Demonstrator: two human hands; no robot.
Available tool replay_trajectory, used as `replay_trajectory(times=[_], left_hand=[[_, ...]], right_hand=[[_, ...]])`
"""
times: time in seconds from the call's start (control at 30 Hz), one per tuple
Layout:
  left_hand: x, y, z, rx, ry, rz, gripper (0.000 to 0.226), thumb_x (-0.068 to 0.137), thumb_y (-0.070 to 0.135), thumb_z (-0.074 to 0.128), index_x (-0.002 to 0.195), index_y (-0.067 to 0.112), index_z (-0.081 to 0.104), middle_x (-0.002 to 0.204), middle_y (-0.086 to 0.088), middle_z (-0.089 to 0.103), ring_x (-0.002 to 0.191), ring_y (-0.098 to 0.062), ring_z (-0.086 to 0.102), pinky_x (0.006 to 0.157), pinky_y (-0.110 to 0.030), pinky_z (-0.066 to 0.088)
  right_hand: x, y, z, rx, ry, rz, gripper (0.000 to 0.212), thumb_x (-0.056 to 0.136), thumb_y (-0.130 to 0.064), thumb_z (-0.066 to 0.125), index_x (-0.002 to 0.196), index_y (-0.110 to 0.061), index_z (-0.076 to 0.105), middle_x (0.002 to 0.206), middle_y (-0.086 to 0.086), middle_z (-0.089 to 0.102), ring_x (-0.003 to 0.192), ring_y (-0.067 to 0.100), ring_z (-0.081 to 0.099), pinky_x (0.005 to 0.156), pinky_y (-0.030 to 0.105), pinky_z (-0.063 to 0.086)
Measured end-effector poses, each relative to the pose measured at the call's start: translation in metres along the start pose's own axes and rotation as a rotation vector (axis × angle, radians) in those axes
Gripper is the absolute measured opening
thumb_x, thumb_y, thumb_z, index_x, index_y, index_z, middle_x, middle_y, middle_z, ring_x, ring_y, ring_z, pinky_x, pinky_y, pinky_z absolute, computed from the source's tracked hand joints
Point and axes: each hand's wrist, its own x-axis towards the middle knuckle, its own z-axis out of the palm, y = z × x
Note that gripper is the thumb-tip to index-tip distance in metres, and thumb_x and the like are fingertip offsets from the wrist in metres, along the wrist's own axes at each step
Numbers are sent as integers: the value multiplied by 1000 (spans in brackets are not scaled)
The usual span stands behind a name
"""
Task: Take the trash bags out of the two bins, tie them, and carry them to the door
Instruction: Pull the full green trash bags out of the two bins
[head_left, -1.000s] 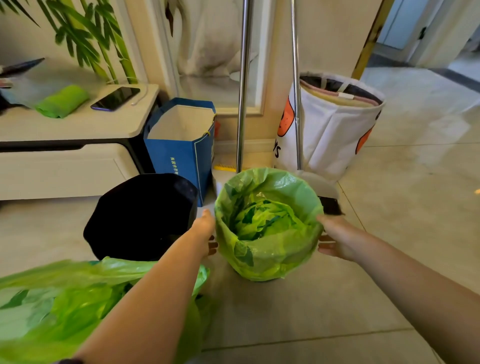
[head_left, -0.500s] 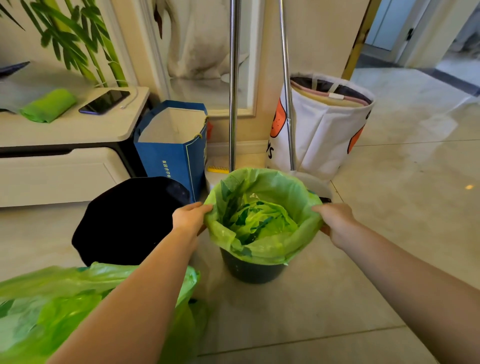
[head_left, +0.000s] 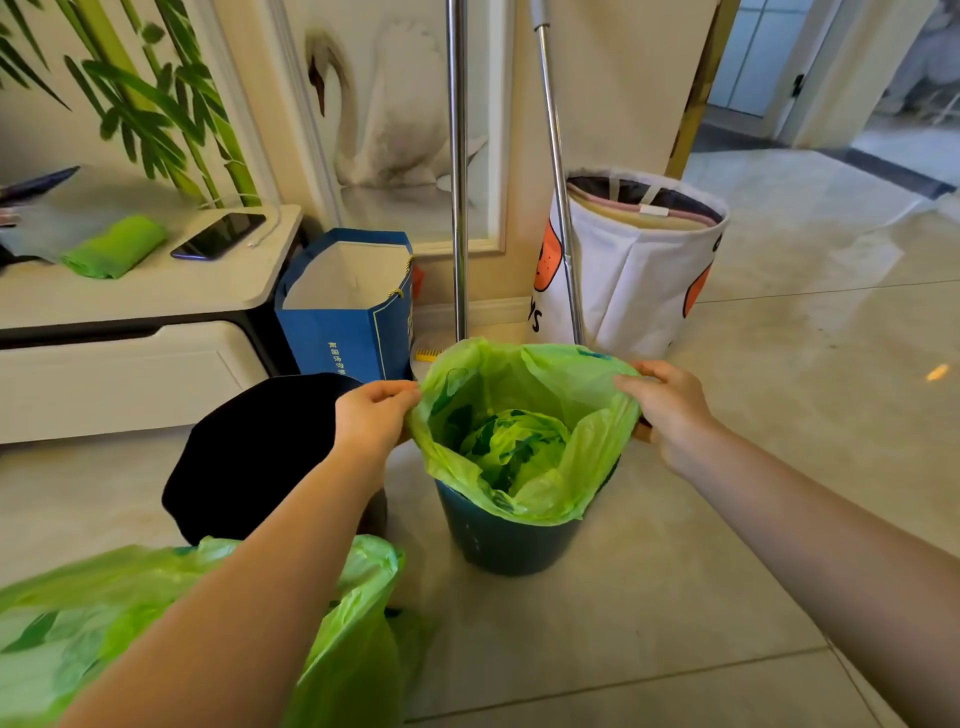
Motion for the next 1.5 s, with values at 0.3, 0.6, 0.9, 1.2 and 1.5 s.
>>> replay_trajectory(times=[0.3, 0.6, 0.9, 1.2, 1.5], left_hand=[[-17, 5, -54, 466, 136, 124, 3, 77, 13, 72, 77, 10, 71, 71, -15, 71, 59, -27, 70, 63, -39, 62], [-23, 28, -70, 682, -71, -69, 22, 80, 17, 68, 76, -5, 65, 70, -18, 72, 57, -30, 71, 59, -37, 61], [-31, 11, -63, 282, -406, -353, 20, 99, 12, 46, 114, 2, 54, 99, -24, 69, 71, -30, 71, 57, -36, 61], [-33, 28, -45, 66, -375, -310, 18, 101, 9, 38, 105, 4, 55, 89, -20, 69, 72, -27, 70, 53, -32, 61], [-23, 40, -33, -191, -322, -260, 18, 97, 3, 46, 111, -6, 53, 95, -28, 69, 68, -27, 74, 66, -34, 61]], right_hand=[[-19, -10, -40, -141, 202, 17, 21, 80, -12, 65, 64, -18, 53, 90, 15, 63, 79, 30, 62, 67, 43, 58], [-34, -14, -66, -318, 68, 126, 20, 85, -1, 46, 78, -17, 56, 76, 10, 60, 60, 31, 64, 57, 37, 57], [-34, -9, -69, -300, -198, 305, 10, 93, -3, 46, 88, -4, 55, 57, 15, 68, 47, 23, 66, 39, 24, 53], [-42, -21, -43, -189, -329, 311, 30, 96, 0, 32, 99, 0, 61, 71, 20, 72, 55, 28, 71, 57, 39, 60], [-35, -43, -8, 159, -140, 103, 22, 97, -2, 44, 113, 10, 52, 109, 28, 61, 75, 30, 68, 63, 38, 61]])
